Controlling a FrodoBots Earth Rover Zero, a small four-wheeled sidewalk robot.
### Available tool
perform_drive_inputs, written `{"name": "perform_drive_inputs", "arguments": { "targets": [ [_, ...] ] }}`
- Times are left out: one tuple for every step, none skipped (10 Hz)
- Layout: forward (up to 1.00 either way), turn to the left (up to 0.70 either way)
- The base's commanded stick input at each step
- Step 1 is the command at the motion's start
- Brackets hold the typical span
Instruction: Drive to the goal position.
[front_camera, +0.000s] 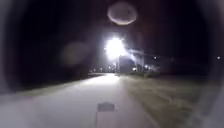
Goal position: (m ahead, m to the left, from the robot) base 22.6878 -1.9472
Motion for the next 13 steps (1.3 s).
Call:
{"name": "perform_drive_inputs", "arguments": {
  "targets": [
    [1.00,0.00],
    [1.00,0.00],
    [1.00,0.00],
    [1.00,0.00],
    [1.00,0.00],
    [1.00,0.00],
    [1.00,0.00],
    [1.00,0.00],
    [1.00,0.00],
    [1.00,0.00],
    [1.00,0.00],
    [1.00,0.00],
    [1.00,0.00]
  ]
}}
